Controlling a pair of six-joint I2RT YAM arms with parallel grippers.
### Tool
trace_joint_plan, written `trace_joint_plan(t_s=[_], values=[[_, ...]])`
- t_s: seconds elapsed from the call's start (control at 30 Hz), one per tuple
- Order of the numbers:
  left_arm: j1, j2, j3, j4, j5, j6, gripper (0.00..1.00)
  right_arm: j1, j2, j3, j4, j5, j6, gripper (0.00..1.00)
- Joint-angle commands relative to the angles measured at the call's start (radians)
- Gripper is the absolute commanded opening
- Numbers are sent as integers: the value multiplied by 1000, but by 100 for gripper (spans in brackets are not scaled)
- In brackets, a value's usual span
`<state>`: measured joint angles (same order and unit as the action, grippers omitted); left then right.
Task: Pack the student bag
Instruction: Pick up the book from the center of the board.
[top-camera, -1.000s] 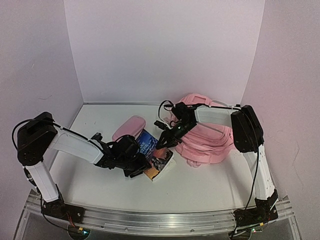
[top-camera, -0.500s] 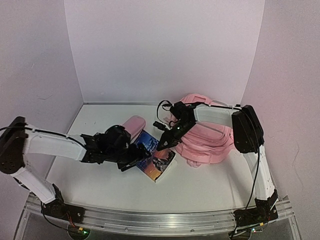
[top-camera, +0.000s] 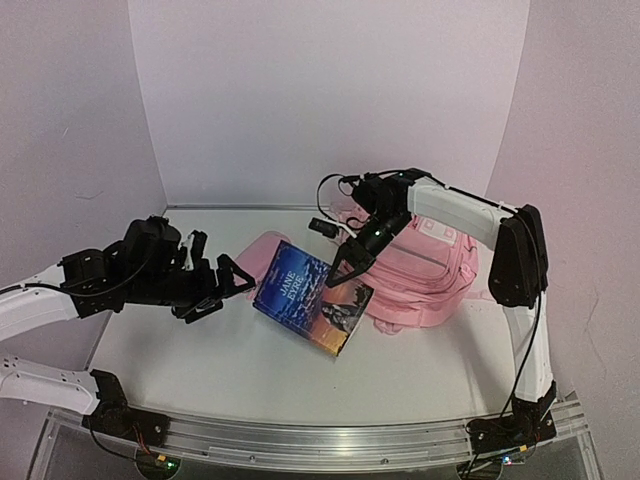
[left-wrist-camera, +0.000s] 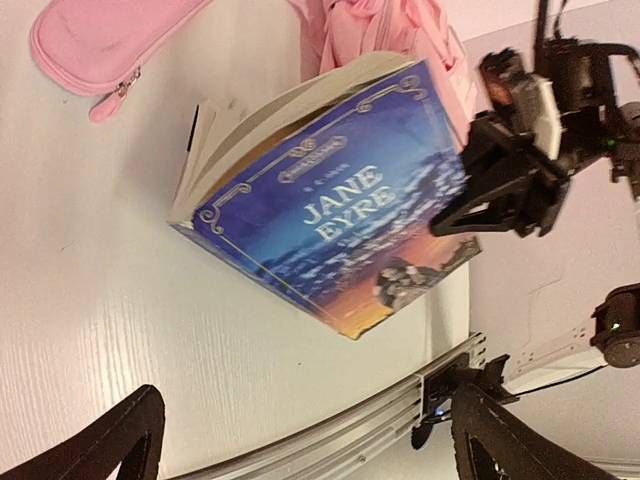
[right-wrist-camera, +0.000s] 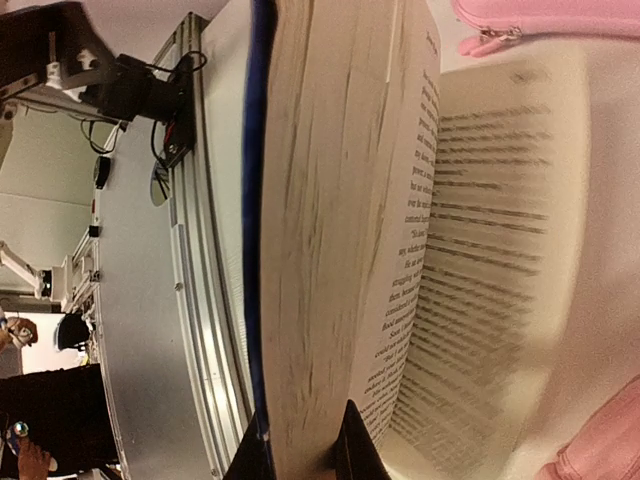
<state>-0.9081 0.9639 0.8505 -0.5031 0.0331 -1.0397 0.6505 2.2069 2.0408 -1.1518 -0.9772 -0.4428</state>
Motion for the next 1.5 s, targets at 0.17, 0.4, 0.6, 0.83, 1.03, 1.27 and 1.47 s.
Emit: trace_joint_plan(t_s=[0.17,0.4,0.6,0.83,1.03,1.27,1.47], values=[[25,126,-26,82,128,27,100,7,-140,145,-242,-206,-243,0],[62,183,-88,327,213,-15,100,22,-150,195,-273,-255,-242,0],[65,285,-46,472,277,-8,98,43,-154,208,-285,-279,-237,0],[74,266,-68,631,269,0,86,48,-161,197,-310,-298,-251,0],[85,193,-104,667,226,13,52,47,-143,203,-319,-302,-245,0],[86,173,-87,655,183,13,11,25,-60,326,-296,-247,-134,29],[88,118,-79,672,20,-8,0,-103,-63,305,147,-128,420,98]])
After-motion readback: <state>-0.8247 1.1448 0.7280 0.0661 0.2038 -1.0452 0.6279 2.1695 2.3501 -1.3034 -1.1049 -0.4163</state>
